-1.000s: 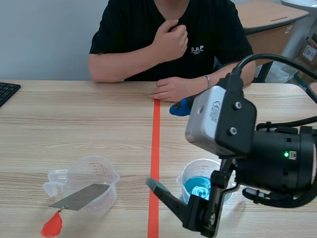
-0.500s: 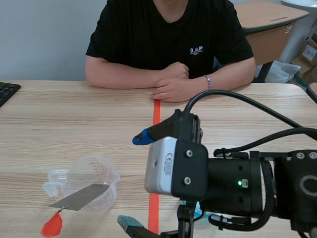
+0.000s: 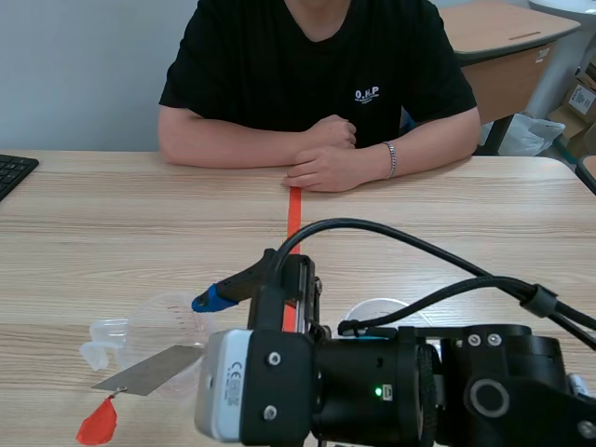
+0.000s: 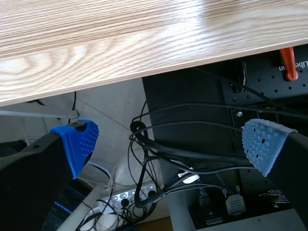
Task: Do the redox reaction experiment.
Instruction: 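Lift the metal plate out of the left beaker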
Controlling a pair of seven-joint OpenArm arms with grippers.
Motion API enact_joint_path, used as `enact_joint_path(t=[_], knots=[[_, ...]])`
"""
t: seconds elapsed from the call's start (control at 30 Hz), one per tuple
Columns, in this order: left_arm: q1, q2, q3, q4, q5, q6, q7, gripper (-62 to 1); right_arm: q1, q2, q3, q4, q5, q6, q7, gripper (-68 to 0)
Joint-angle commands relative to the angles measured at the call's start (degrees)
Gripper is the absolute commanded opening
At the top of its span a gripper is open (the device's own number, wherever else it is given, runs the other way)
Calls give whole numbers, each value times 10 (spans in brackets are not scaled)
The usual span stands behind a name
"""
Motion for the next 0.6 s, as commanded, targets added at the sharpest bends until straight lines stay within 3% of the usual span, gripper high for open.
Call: enact_joint_path(t=[0.0, 0.57], knots=[[4, -3, -2, 5, -2, -1, -9, 14, 16, -9, -7, 1, -4, -16, 9, 4], [4, -3, -2, 5, -2, -1, -12, 14, 42, -79, -66, -36, -32, -28, 9, 4]])
